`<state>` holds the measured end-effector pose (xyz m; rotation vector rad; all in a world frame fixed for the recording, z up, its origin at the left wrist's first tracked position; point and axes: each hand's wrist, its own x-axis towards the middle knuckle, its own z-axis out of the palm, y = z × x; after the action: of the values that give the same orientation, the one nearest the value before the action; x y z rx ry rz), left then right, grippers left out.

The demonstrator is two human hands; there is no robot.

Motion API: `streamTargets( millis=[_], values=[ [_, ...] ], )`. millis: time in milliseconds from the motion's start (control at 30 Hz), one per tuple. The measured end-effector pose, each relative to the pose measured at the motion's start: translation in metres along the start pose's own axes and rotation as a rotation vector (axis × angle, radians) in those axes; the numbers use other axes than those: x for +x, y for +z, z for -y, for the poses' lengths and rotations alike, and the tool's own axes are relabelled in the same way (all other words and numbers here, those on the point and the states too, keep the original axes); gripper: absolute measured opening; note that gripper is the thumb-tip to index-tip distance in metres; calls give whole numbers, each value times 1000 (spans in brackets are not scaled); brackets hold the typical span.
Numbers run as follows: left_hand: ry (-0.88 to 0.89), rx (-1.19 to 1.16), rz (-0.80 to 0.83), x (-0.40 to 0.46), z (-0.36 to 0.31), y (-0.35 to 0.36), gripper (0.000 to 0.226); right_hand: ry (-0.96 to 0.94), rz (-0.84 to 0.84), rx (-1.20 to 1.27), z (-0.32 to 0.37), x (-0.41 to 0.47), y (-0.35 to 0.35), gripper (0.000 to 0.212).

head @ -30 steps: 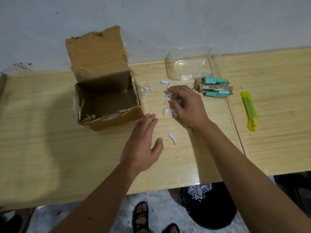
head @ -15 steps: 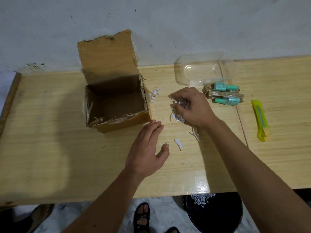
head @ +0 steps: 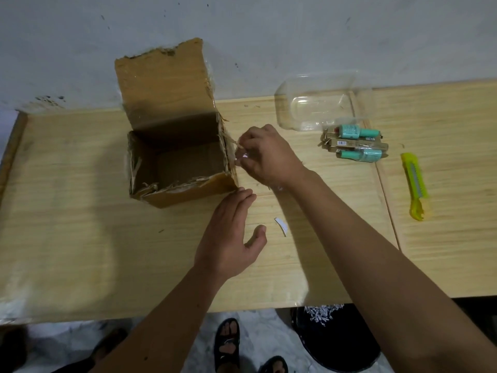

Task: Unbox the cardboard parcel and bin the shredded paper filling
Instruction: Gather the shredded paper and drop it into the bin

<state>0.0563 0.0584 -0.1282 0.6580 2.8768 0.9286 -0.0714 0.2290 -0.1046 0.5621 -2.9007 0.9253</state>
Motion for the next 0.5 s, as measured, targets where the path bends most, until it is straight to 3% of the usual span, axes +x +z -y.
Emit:
streamTargets(
  millis=[200, 500],
  values=[
    [9, -8, 1, 0, -1, -1, 58, 6, 47, 48, -13, -18, -16, 4],
    [41, 31, -21, 0, -1, -2, 57, 99, 6, 66, -26, -83, -42, 9]
  ],
)
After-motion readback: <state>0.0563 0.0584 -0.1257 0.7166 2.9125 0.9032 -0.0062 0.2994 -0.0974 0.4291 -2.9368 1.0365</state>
